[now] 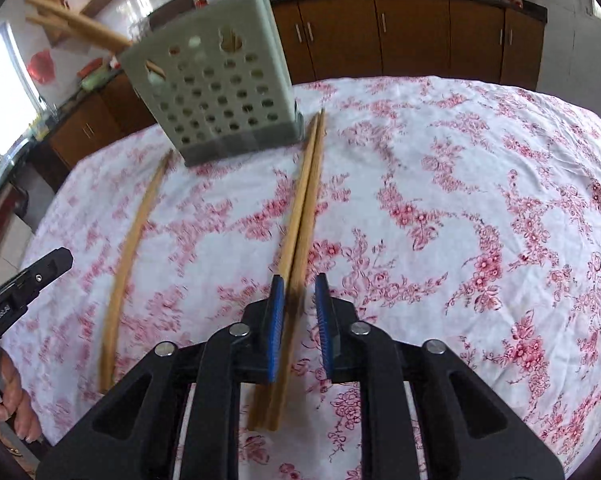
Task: Organize utensils
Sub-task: 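Grasp a chopstick with the right gripper while the left gripper grasps another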
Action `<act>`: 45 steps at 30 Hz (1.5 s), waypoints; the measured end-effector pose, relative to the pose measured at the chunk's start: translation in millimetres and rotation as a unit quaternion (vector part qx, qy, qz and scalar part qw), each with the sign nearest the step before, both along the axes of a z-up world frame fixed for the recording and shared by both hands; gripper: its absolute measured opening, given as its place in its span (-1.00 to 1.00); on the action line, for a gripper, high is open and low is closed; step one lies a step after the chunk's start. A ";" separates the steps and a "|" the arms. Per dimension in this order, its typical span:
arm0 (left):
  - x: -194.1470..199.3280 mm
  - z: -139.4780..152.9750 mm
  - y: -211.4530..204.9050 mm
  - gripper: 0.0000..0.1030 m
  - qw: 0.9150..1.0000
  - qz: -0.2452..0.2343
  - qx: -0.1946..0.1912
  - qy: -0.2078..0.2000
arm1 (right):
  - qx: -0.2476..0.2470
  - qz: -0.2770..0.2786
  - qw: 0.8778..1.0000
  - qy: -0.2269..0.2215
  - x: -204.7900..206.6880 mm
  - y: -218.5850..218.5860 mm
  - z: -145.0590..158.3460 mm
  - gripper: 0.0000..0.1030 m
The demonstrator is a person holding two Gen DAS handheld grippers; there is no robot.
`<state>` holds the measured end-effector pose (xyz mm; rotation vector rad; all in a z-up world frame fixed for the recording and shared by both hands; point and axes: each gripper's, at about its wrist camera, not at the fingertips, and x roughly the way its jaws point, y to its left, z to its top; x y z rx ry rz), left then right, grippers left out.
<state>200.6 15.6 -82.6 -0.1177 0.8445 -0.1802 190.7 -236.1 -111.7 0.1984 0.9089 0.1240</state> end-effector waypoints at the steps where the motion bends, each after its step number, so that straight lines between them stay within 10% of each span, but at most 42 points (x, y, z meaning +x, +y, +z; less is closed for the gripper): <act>1: -0.4 -3.3 -3.2 -0.43 1.000 -0.003 -0.001 0.005 | -0.007 -0.004 1.000 0.002 0.4 -0.3 -2.6 -0.84; 21: -3.0 -26.3 -35.8 -0.65 0.998 -0.047 0.031 0.039 | -0.064 -0.034 0.997 -0.010 -10.7 -20.2 -1.0 -0.83; 45: 28.2 -29.6 31.6 -0.81 0.996 0.059 0.067 0.026 | -0.087 -0.067 0.994 -0.023 -0.4 -40.5 -4.7 -0.84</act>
